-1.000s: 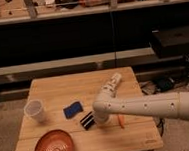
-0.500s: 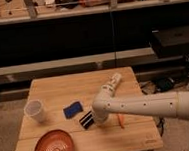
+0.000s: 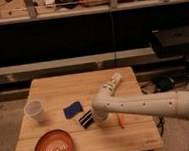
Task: Push the eraser across the table
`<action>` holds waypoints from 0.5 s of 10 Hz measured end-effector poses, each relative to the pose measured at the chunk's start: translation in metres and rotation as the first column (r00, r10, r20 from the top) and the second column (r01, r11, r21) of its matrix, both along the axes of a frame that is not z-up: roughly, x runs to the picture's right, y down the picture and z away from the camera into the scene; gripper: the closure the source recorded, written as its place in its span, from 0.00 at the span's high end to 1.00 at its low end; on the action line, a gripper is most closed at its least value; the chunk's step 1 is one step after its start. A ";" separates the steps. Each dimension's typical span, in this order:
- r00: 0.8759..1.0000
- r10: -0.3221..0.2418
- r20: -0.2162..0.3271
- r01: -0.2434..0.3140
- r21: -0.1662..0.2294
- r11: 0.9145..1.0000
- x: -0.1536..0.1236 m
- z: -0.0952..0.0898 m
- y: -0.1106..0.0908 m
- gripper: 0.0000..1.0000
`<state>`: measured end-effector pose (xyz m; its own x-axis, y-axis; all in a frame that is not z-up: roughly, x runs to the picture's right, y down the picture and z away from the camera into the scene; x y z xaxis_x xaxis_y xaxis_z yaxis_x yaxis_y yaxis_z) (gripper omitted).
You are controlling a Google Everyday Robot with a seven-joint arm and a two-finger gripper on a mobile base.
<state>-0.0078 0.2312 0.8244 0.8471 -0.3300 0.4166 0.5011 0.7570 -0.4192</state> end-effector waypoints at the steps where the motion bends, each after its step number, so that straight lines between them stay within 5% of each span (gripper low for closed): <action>1: 1.000 0.000 0.002 0.000 0.002 1.000 -0.001 0.001 -0.001 0.00; 5: 1.000 -0.001 0.008 0.001 0.008 1.000 -0.004 0.004 -0.003 0.00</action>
<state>-0.0116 0.2277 0.8279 0.8434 -0.3343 0.4206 0.5052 0.7600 -0.4090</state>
